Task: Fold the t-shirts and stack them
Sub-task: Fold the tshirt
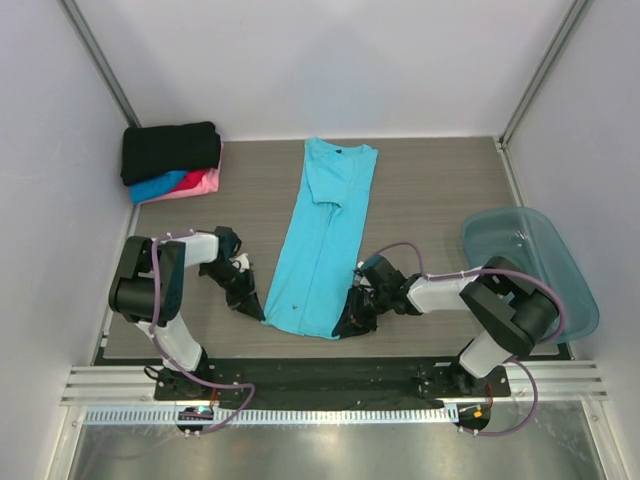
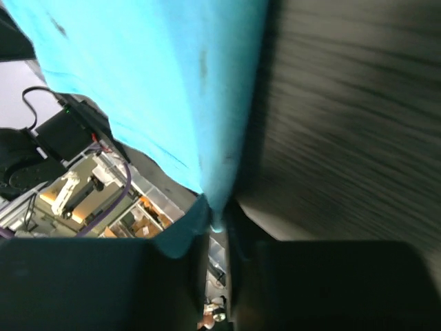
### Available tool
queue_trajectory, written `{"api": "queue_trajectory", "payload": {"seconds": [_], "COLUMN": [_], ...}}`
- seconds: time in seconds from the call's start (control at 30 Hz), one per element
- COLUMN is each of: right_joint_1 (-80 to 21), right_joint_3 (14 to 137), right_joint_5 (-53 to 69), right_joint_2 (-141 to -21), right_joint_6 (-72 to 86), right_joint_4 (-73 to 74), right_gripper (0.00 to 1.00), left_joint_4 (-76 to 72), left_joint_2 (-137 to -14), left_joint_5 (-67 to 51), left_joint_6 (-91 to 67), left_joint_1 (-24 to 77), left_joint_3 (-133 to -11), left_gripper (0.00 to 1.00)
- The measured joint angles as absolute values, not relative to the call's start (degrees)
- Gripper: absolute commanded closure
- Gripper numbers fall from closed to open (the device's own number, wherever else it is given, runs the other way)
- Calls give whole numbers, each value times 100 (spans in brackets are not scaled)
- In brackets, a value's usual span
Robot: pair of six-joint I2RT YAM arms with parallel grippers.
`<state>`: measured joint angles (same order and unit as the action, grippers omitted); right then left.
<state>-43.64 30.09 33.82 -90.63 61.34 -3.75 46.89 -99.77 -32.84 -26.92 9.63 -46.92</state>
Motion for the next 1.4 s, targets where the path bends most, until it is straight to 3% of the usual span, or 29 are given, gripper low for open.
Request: {"api": "queue_trajectory", "payload": {"seconds": [0.03, 0.1, 0.37, 0.67, 1.4], "right_joint_1": [-4351, -4322, -3959, -2718, -1708], "right_joint_3": [2991, 2952, 2928, 3586, 6270], "right_joint_5": [3358, 3288, 2982, 2982, 2952], "right_joint_2": [-9037, -8934, -8285, -8132, -10206], "right_joint_6": [6119, 6055, 5561, 4871, 4051], "right_joint_4": [-298, -132, 674, 1052, 823], "right_gripper": [92, 99, 99, 99, 99], "left_joint_4": [4687, 4663, 4587, 4589, 4414], "left_joint_2": [-9968, -9933, -9485, -9526, -12361], "left_joint_5": [-3286, -3291, -3323, -3476, -3623], "left_joint_6": [-2692, -2692, -2683, -2652, -2351], "left_joint_1": [965, 969, 976, 1011, 1118], "left_joint_3": [-4689, -4668, -4831, -5852, -10007], "left_gripper": [100, 100, 100, 100, 100]}}
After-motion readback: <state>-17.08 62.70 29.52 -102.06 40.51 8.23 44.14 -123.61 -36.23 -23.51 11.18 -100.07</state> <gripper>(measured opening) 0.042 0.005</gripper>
